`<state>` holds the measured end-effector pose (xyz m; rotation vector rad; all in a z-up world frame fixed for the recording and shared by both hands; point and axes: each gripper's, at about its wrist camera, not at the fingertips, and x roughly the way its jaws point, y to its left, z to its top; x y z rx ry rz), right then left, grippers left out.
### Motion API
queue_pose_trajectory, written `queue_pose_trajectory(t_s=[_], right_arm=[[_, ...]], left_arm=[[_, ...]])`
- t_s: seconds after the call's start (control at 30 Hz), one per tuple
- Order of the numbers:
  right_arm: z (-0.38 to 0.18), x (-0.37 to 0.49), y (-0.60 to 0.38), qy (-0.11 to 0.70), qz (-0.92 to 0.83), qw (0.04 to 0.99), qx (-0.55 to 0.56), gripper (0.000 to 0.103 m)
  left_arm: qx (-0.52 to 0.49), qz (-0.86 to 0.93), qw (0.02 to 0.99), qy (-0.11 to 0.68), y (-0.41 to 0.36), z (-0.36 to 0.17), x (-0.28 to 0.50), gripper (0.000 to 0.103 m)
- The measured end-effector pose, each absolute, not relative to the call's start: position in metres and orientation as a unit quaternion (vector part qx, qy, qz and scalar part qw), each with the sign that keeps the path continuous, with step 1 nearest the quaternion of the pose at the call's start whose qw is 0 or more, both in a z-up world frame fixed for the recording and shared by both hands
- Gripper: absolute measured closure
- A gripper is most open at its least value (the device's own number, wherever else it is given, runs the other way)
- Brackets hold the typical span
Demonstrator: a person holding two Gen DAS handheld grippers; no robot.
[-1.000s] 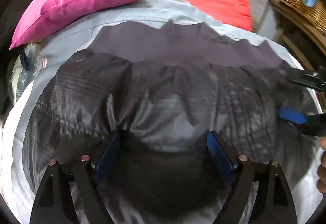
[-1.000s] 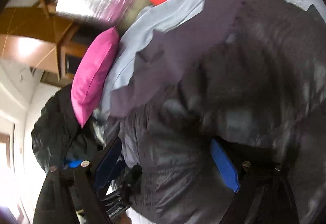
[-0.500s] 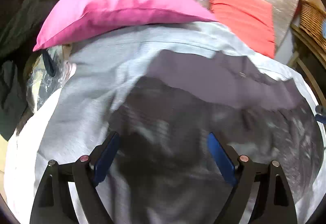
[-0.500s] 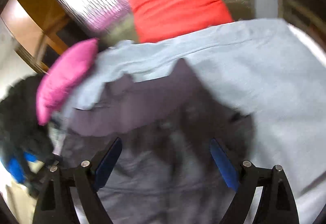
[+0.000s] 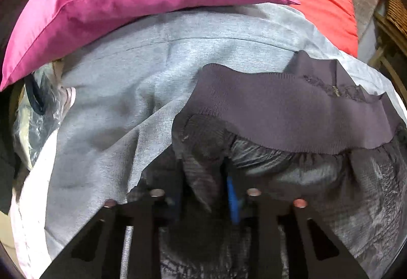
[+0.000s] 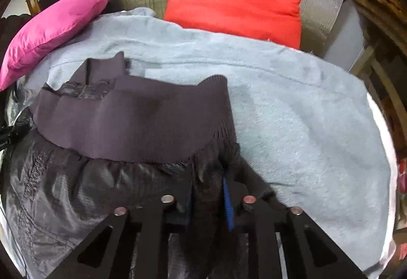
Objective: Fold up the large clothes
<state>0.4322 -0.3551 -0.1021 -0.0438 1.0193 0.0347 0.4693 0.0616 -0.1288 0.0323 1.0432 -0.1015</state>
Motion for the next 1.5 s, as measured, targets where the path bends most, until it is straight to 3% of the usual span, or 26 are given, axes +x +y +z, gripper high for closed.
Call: queue_pose_trajectory(t_s=[0.27,0.43,0.47,0.5,0.53,0.73,0.9,1.03,1.5], right_arm=[[-0.117,0.448,-0.374,0.495,-0.013,0.867,0.057,0.084],[-0.098,0.436,-0.386,0.482,-0.008,0.869,0.117,0.072],[-0.094,0.432,-0.386,0.476,-0.008,0.871,0.123,0.057],[-0.086,0.425,-0.387,0.465,-0.008,0.874,0.141,0.032],[-0.08,0.42,-0.388,0.451,-0.007,0.879,0.156,0.023],[-0.053,0.383,-0.349,0.426,0.11,0.872,0.216,0.023],[-0.098,0.377,-0.288,0.487,0.232,0.801,0.26,0.023],[-0.132,0.4,-0.303,0.491,0.173,0.802,0.292,0.029],[-0.121,0.389,-0.317,0.475,0.136,0.804,0.332,0.028]], left_arm=[[-0.006,-0.01,0.861,0.508,0.064,-0.139,0.477,0.079],[-0.011,-0.002,0.881,0.472,0.059,-0.116,0.458,0.073],[-0.017,0.0,0.886,0.464,0.066,-0.106,0.449,0.069],[-0.026,0.001,0.894,0.447,0.069,-0.096,0.439,0.065],[-0.03,0.0,0.899,0.438,0.071,-0.088,0.433,0.056],[-0.024,-0.073,0.914,0.399,0.036,-0.058,0.374,0.053],[0.018,-0.149,0.884,0.442,-0.03,-0.092,0.361,0.052],[0.046,-0.1,0.871,0.479,-0.043,-0.13,0.384,0.05],[-0.013,-0.077,0.876,0.475,-0.005,-0.113,0.371,0.05]])
